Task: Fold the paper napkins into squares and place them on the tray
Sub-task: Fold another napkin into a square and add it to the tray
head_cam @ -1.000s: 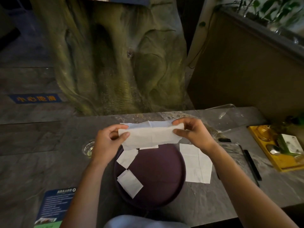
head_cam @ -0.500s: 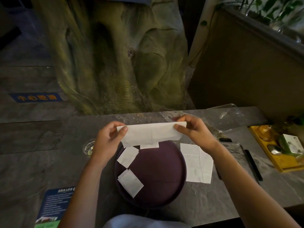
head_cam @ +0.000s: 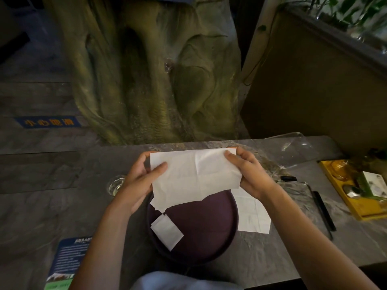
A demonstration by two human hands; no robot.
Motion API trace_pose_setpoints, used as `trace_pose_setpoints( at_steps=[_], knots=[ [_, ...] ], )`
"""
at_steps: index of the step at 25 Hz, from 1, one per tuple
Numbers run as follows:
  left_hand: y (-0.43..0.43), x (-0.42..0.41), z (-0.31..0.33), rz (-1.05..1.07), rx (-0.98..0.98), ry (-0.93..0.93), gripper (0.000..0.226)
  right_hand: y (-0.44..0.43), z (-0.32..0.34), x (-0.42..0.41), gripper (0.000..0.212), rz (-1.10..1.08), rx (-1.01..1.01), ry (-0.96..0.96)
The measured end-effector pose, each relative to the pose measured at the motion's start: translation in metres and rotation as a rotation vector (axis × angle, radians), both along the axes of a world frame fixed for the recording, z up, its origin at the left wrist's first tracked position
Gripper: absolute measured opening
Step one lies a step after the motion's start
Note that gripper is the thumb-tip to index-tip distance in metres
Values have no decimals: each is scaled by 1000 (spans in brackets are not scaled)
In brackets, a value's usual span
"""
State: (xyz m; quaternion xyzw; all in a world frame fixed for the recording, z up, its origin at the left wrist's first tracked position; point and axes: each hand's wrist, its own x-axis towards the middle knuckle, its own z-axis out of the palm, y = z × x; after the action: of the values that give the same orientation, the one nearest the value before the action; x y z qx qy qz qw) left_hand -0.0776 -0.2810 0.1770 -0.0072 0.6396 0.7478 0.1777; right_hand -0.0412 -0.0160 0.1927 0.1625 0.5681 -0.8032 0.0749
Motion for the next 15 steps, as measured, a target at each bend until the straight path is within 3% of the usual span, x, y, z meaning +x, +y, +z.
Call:
trace_pose_setpoints(
  at_steps=[3,5,7,11,13,15],
  knots=[
    [-3,-1,-4,-24,15,12,66,2,-4,-2,21,-18,-99,-68],
    [-4,-1,-7,-38,-4,41,81,3,-5,-2,29,-9,-124,-55],
    [-5,-2,-10,-13,-23,79,72,6,-6,0,48,56,-129,-2],
    [-6,-5,-12,40,-159,183,27,15,-6,5,83,283,6,110],
    [-6,-6,-13,37,-184,179,24,16,-7,4,84,347,158,157],
    [-8,-5,-12,13,-197,163,30,15,-6,1,71,379,283,194]
  ],
)
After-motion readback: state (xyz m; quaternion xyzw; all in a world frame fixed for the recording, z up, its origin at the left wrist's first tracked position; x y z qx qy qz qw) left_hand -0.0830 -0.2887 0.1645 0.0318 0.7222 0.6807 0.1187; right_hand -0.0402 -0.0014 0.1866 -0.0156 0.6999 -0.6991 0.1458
